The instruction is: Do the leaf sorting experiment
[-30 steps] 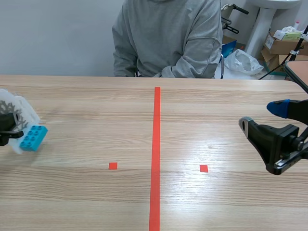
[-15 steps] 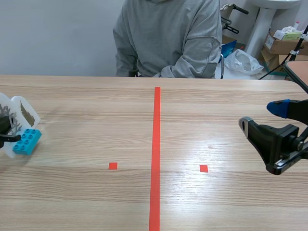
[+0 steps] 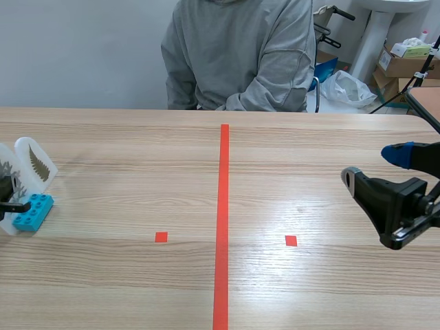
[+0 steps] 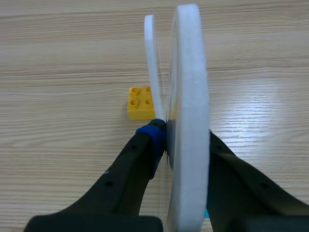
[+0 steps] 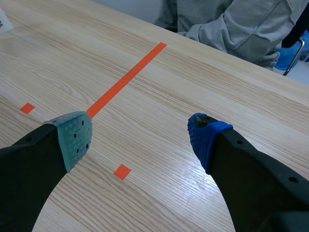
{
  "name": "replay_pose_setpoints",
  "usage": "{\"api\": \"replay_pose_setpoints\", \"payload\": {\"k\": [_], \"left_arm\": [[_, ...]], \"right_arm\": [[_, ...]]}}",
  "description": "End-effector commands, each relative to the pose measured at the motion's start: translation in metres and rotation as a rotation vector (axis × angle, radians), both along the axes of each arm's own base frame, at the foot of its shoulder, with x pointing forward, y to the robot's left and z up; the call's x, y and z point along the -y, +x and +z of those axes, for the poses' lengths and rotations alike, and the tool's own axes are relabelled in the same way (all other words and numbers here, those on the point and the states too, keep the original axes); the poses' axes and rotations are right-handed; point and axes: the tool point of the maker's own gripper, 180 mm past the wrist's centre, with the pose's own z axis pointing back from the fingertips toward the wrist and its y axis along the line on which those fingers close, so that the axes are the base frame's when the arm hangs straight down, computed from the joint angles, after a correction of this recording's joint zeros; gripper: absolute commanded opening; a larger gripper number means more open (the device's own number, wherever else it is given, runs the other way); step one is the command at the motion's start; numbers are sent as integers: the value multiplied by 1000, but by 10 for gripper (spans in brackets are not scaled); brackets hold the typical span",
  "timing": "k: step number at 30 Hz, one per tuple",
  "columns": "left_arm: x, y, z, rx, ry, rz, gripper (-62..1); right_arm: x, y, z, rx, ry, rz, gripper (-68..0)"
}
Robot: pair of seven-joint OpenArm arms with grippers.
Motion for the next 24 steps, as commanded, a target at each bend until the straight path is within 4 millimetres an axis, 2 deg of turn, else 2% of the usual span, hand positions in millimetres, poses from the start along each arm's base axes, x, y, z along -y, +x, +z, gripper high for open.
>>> {"api": "replay_pose_setpoints", "payload": {"k": [1, 7, 9, 12, 14, 21, 24], "left_arm": [[-1, 7, 11, 32, 20, -7, -472], [8, 8, 8, 28, 18, -31, -329], [8, 9, 9, 32, 20, -30, -239], [8, 10, 10, 33, 19, -28, -60], [8, 11, 11, 35, 18, -28, 14], [5, 11, 12, 35, 25, -28, 14], [-1, 12, 19, 54, -1, -13, 14]], "right_arm": [[0, 4, 9, 31, 15, -3, -264], [0, 4, 9, 32, 15, -3, -264], [0, 4, 9, 32, 15, -3, -264], [0, 4, 9, 32, 15, -3, -264], [0, 4, 9, 32, 15, -3, -264], [0, 4, 9, 32, 15, -3, -264], [0, 4, 9, 31, 15, -3, -264]]}}
